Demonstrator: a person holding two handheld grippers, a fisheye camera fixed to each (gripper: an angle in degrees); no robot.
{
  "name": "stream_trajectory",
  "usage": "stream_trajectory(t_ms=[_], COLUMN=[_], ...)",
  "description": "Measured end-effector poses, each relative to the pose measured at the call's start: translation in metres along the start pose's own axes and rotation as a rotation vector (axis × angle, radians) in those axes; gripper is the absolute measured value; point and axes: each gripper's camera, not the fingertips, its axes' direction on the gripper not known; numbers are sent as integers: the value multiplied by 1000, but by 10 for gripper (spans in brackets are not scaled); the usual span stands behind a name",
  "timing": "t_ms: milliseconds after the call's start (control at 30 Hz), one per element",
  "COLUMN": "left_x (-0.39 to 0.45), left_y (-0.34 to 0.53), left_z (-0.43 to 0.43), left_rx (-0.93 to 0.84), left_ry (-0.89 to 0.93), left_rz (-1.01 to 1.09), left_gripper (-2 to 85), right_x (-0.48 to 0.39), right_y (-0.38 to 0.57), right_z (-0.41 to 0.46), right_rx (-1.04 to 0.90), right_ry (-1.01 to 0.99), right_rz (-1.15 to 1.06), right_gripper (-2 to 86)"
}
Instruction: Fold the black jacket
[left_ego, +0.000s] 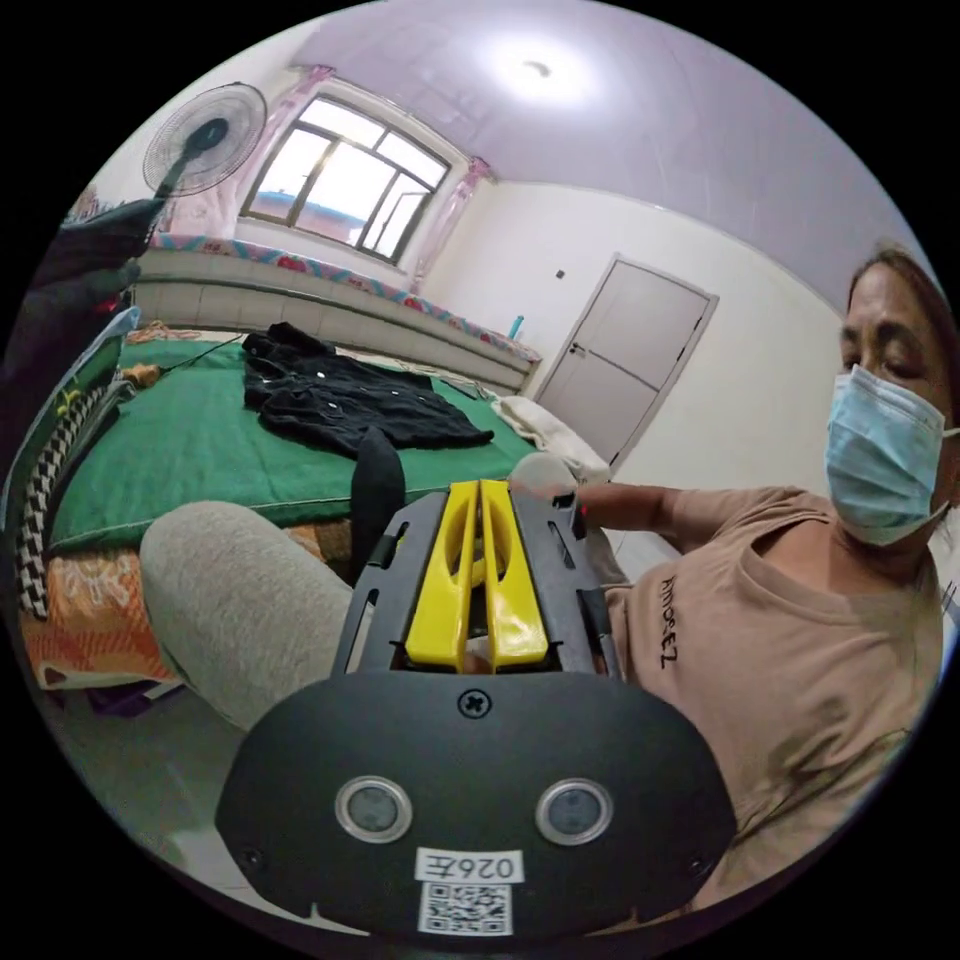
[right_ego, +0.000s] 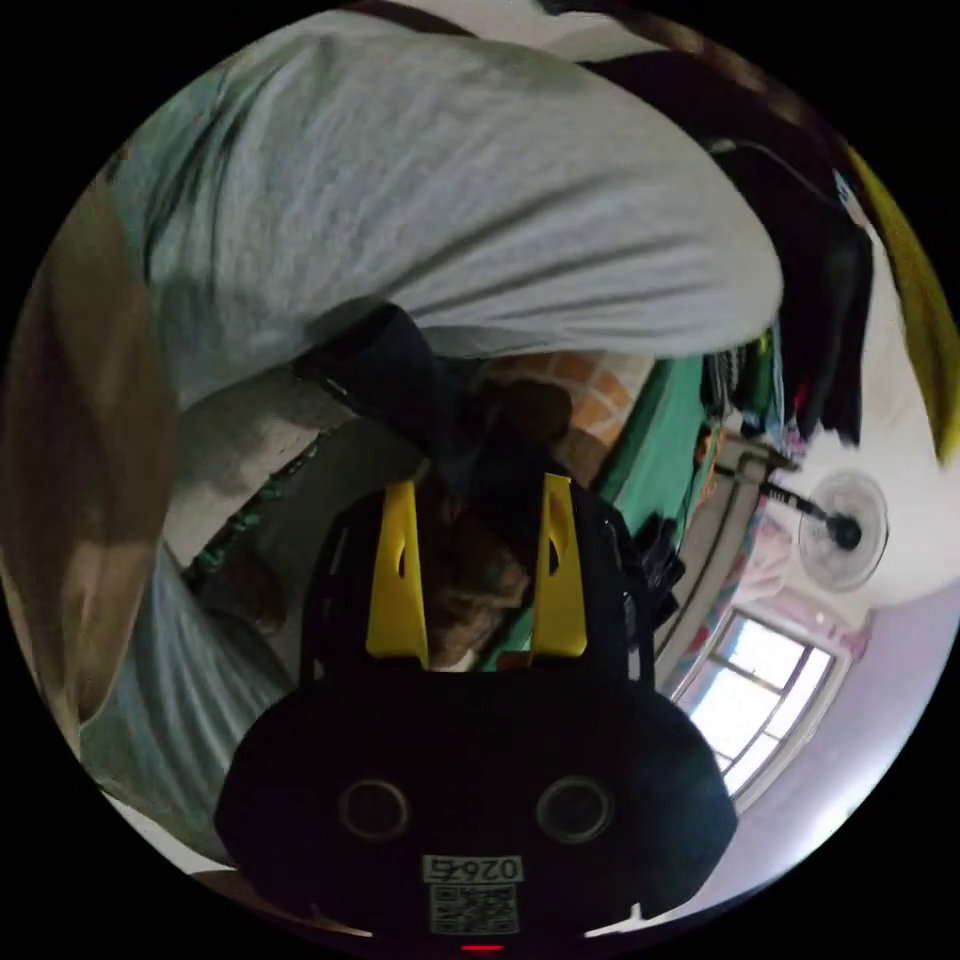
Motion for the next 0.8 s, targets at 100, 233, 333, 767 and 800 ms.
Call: stream_trajectory(t_ms=[100, 233, 333, 767, 800], left_x=[2, 16, 43, 164, 173], left_y=[9, 14, 14, -91, -104], left_z=[-11, -33, -43, 63, 80], left_rx=[5, 79, 196, 185, 105], left_ry=[-30, -173, -252, -494, -559], left_rz=[-25, 32, 190, 823, 908], left_gripper=[-6, 42, 119, 136, 5], right_x=[4, 82, 163, 255, 257], right_y=[-22, 16, 110, 358, 365], right_z=[16, -7, -55, -65, -64], right_rx=[16, 127, 410, 556, 565], right_ry=[34, -134, -300, -192, -190], right_rz=[-93, 230, 649, 1251, 1252], right_gripper=[39, -11, -12, -13, -13])
